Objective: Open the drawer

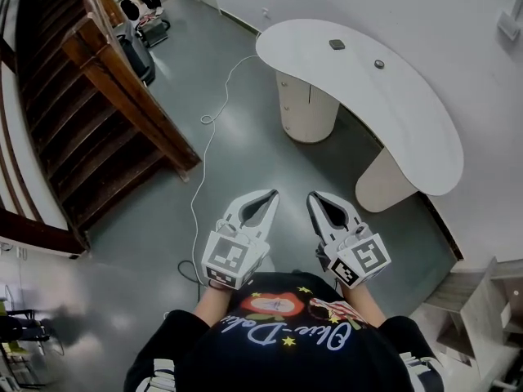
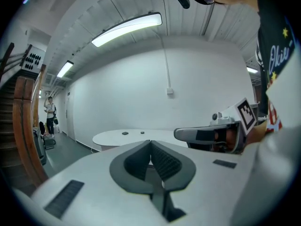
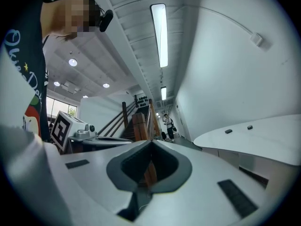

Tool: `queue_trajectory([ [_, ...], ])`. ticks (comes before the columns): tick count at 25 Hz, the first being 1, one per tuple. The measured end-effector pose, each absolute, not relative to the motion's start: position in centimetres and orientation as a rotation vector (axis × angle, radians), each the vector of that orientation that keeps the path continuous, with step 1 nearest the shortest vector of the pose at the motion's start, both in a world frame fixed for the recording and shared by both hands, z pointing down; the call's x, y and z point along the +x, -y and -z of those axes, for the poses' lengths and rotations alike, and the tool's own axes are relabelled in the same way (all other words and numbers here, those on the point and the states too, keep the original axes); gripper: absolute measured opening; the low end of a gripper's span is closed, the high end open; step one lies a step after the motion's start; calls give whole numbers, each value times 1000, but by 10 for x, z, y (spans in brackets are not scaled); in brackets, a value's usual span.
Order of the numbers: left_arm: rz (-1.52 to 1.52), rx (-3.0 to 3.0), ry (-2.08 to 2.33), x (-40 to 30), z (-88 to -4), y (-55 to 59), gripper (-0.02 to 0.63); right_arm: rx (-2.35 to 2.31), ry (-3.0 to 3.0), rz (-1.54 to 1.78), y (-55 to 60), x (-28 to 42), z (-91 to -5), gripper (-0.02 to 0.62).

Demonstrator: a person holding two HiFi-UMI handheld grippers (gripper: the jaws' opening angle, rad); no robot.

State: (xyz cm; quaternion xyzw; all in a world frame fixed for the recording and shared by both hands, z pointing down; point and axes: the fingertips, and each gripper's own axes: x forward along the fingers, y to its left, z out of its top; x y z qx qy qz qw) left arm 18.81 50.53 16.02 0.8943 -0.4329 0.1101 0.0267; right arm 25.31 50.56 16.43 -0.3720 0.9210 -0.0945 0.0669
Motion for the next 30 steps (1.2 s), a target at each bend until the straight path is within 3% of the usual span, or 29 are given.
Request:
queue_trajectory([
  [30, -278, 2805, 1094, 77, -176, -326, 3, -1350, -2744, 342, -337, 144, -173, 2],
])
